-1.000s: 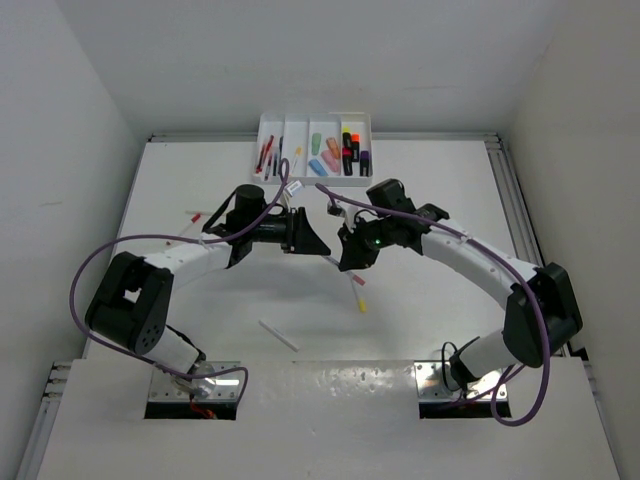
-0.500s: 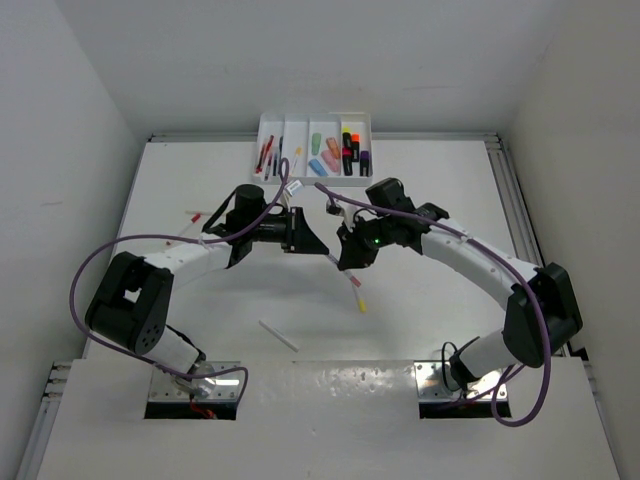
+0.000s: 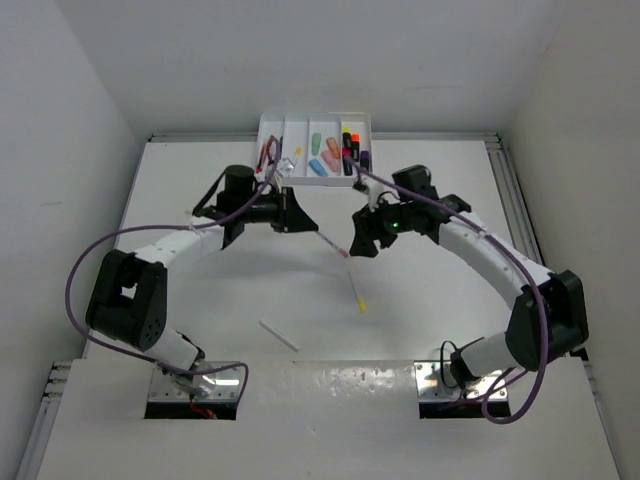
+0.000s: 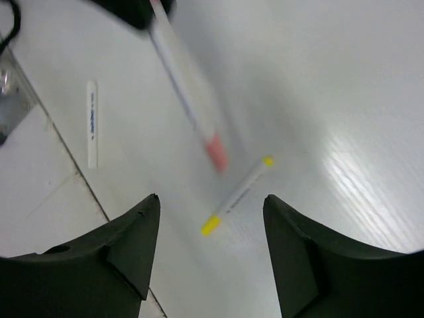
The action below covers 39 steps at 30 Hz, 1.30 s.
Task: Sort the stationery into containers
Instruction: Pass the stationery from the right arm to the left, then place the stationery into the container
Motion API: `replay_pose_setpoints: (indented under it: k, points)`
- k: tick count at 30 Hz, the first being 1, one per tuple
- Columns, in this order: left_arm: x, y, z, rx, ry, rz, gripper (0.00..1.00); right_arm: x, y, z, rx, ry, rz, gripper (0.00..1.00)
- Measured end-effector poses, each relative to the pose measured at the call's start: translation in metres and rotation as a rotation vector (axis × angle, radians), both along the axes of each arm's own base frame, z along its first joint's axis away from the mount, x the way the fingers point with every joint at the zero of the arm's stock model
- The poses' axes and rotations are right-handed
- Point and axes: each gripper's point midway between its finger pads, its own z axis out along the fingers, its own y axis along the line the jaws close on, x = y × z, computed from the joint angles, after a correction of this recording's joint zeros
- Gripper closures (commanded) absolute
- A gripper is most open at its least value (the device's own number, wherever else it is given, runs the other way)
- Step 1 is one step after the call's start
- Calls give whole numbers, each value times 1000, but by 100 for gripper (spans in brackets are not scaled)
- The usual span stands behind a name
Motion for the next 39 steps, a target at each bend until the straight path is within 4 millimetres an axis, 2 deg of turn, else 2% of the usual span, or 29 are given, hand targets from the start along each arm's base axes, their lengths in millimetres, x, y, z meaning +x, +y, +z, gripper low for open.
replay_pose_setpoints:
  k: [5,8,13,15,18,22,26,31,33,34,37,39]
  points:
    - [82,39,37,145,-342,212,100,32,-55,22,64,-30,-218,37]
    - [115,55,53,261,-533,309,100,25,-73,18,80,-10,-274,37]
    - [177,73,70,417,-763,448,100,13,-84,-3,82,68,-316,38]
    - [204,79,65,472,-811,505,100,12,-86,-5,88,85,-326,38]
    - [243,87,44,557,-834,572,100,14,-87,-7,93,97,-336,38]
    - [284,91,13,625,-824,610,100,17,-88,-12,94,118,-348,38]
    - [319,91,-10,662,-824,639,100,19,-89,-22,88,158,-362,39]
    - [358,92,-20,686,-850,695,97,10,-87,-40,71,223,-366,40]
    - [372,91,-23,686,-861,713,85,3,-84,-47,62,247,-354,40]
    - [378,91,-26,689,-859,717,67,-1,-81,-51,55,259,-345,40]
    - [388,90,-37,684,-843,722,40,-11,-74,-59,38,285,-321,41]
    - [388,92,-44,685,-812,722,32,-20,-69,-67,23,306,-301,41]
